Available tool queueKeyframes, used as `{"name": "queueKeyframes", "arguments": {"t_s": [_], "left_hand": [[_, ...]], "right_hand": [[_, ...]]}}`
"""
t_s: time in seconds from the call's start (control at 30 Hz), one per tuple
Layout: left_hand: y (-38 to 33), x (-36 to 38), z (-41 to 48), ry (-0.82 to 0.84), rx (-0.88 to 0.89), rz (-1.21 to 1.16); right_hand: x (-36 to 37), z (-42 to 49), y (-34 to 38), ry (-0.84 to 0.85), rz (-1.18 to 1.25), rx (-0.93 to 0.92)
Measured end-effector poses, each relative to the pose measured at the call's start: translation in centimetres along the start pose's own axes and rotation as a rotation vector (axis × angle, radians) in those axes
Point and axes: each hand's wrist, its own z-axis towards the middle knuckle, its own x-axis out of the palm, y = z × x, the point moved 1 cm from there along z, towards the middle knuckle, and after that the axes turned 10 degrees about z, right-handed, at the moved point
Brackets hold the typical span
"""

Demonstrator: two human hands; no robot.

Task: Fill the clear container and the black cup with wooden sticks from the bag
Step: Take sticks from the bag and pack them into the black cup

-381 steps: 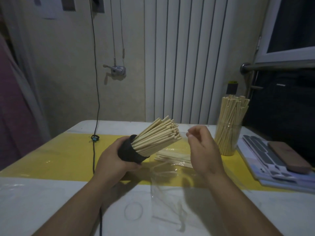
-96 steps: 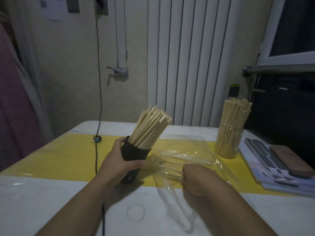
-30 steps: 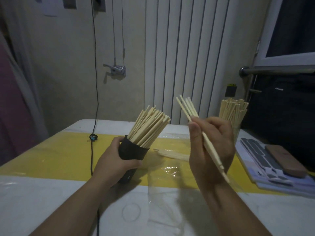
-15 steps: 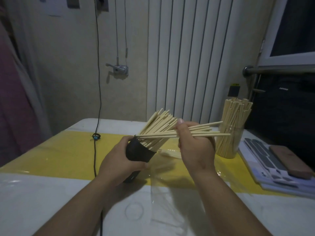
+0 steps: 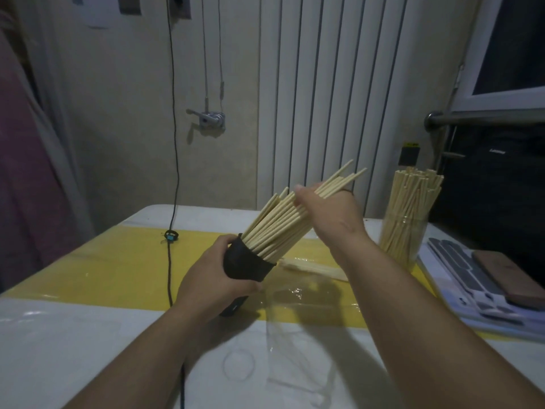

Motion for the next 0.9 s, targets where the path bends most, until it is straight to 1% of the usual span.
{"name": "queueKeyframes", "arguments": {"t_s": [0.1,0.17,0.23,0.37,0.43,0.47,0.57,0.6,0.73,0.87,0.9], "left_hand": [[-0.1,0.1,0.0,0.004,0.008,0.016],[-0.1,0.1,0.1,0.005,0.006,0.023],[0.0,0.1,0.1,0.002,-0.002,0.011],[0.1,0.0,0.0,0.000,-0.006,-0.001],[0.1,0.0,0.0,-0.003,-0.006,-0.003],[0.1,0.1,0.0,-0.006,-0.007,-0.003],[0.2,0.1,0.1,-0.008,-0.016,-0.008],[0.3,0.1,0.2,-0.009,-0.021,-0.014],[0.3,0.1,0.1,-0.003,-0.025,-0.022],[0.2,0.1,0.1,-0.005,-0.025,-0.032],[0.2,0.1,0.0,-0.004,-0.027,-0.035]], "right_hand": [[1.3,0.0,-0.2,0.081,-0.040,0.096],[2.1,0.0,-0.7,0.087,-0.032,0.115],[2.2,0.1,-0.8,0.033,0.027,0.081],[1.4,-0.1,-0.4,-0.134,0.348,0.052],[1.1,-0.2,-0.2,-0.171,0.400,0.047],[1.1,-0.3,-0.3,-0.170,0.360,0.034],[1.5,-0.4,-0.9,-0.075,0.124,-0.038],[1.7,-0.4,-1.1,-0.057,0.082,-0.064],[1.6,-0.7,-1.1,-0.091,0.140,-0.056],[1.8,-1.4,-1.2,0.106,-0.009,-0.063],[1.7,-1.5,-1.3,0.136,-0.014,-0.069]]}}
